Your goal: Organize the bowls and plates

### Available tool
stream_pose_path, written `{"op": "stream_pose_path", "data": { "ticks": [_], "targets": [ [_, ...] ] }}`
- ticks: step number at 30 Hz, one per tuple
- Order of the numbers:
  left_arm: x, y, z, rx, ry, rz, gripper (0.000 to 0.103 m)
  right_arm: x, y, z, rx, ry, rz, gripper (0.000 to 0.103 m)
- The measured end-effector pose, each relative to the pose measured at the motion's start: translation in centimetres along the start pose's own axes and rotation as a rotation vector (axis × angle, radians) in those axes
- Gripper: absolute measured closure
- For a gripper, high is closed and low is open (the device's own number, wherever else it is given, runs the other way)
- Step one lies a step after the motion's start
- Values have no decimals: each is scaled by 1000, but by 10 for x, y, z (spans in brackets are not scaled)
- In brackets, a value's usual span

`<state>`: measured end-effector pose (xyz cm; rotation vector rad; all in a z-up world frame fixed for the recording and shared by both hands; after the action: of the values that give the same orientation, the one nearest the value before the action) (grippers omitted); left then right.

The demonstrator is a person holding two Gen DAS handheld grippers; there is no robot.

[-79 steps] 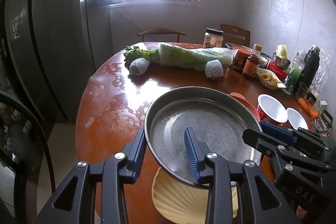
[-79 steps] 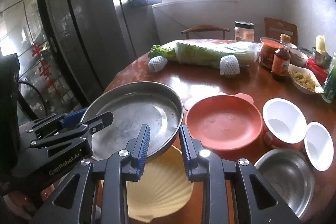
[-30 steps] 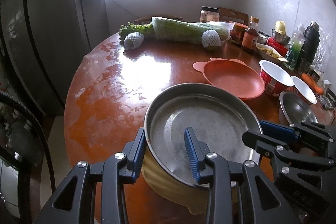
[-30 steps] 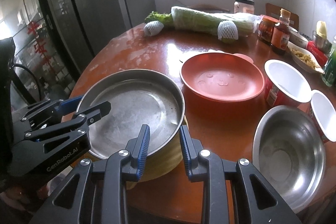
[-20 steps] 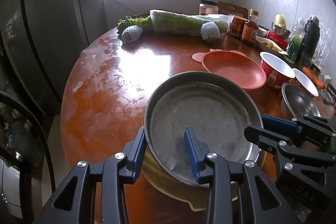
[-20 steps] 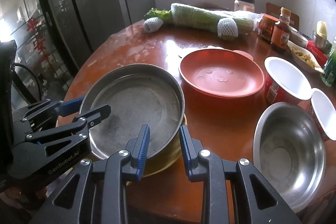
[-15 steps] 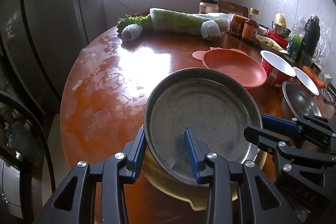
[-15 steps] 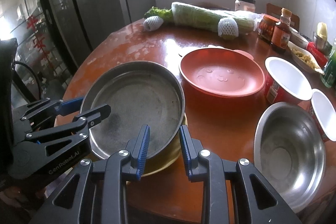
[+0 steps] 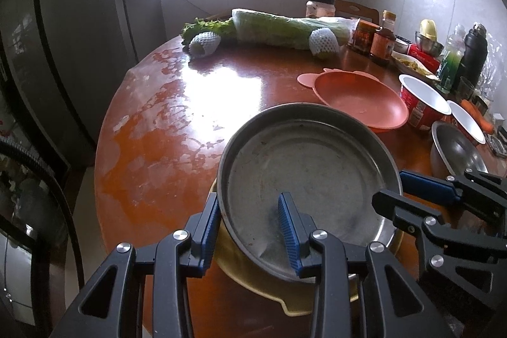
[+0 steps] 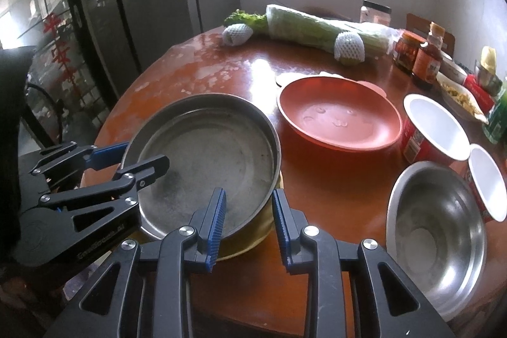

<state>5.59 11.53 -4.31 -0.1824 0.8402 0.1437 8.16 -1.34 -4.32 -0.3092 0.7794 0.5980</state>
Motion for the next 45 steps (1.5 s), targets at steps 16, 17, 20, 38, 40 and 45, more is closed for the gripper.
{"op": "stream_pose_path", "data": {
  "ticks": [16,17,20,38,40,45],
  "targets": [
    [1,0,-1,4,7,-4,66,1,0,1,7,-4,15,66],
    [1,0,-1,5,8,-4,66,1,0,1,9,-2,17,66],
    [0,1,-1,3,14,-14,66,1,-1,0,18,0,26,65],
    [-12,9,4,-14,-3,-41,65,-6,-3,1,42,-22,39,65],
    [-15,11,6,-19,-12,-49,65,-8,-4,1,45,-27,38,65],
    [-19,11,8,-22,-20,-51,62,-10,-6,1,50,-33,39,65]
  ]
}}
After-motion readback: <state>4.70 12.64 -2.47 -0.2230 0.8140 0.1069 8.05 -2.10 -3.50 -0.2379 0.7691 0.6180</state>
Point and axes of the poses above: each gripper's, at about its wrist camera, not at the fingertips, and x roughly the way its jaws point, y to its left, z to its top, the point moved 2 cm from there along x, roughly the way its jaws point, and after that the axes turned 9 degrees about -x, right-handed, at the moved point
